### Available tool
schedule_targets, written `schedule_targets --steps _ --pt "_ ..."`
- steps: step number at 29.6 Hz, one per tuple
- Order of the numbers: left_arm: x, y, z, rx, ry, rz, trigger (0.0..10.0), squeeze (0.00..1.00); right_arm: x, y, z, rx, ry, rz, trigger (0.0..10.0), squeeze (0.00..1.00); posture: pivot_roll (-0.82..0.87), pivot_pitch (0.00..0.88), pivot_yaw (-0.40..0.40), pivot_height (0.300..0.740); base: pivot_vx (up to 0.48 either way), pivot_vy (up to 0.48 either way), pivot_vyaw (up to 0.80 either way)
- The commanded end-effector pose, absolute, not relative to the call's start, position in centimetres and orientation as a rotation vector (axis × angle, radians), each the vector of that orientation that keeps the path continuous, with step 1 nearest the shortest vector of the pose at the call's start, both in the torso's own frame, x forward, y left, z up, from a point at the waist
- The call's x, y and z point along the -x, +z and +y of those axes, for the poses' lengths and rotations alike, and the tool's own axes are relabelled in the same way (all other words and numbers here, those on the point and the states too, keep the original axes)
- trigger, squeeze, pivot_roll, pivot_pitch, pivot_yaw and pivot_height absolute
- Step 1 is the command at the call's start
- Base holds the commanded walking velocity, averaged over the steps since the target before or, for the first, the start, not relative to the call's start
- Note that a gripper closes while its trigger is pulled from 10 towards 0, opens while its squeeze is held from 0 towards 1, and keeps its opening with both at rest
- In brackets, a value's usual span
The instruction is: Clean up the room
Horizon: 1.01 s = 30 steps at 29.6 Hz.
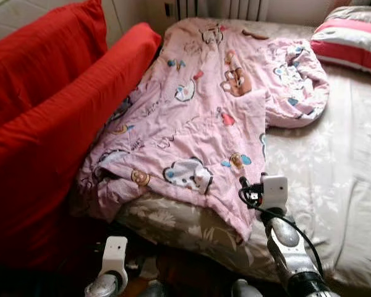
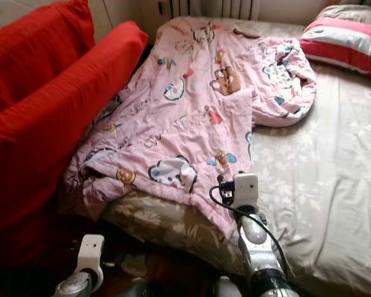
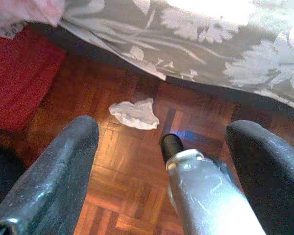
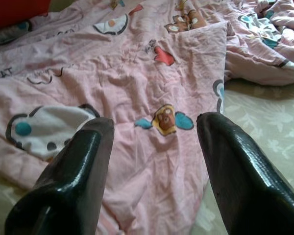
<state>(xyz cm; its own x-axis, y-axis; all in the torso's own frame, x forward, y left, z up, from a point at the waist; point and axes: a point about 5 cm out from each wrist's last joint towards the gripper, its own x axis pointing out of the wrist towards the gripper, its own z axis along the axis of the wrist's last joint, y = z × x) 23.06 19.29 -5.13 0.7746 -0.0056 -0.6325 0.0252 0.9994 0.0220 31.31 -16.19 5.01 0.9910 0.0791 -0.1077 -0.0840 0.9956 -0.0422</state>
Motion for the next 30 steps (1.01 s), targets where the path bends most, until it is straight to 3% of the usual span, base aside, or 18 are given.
schedule_targets --steps 1,20,30 --pt "-21.95 -5.86 19.74 -0.034 -0.002 0.733 10.0 0.0 -30.81 4.3 -15.86 0.042 0.089 0.129 10.0 0.0 -0.05 0.2 0.078 0.644 0.0 0.0 0.0" --pt "-21.82 -5.92 19.84 -0.038 -0.004 0.736 10.0 0.0 -30.73 3.94 -15.74 0.054 0.097 0.158 10.0 0.0 -0.05 0.201 0.078 0.644 0.0 0.0 0.0" --pt "-21.72 -6.05 19.6 -0.038 -0.004 0.747 10.0 0.0 -30.79 4.17 -15.47 0.045 0.111 0.135 10.0 0.0 -0.05 0.195 0.078 0.606 0.0 0.0 0.0"
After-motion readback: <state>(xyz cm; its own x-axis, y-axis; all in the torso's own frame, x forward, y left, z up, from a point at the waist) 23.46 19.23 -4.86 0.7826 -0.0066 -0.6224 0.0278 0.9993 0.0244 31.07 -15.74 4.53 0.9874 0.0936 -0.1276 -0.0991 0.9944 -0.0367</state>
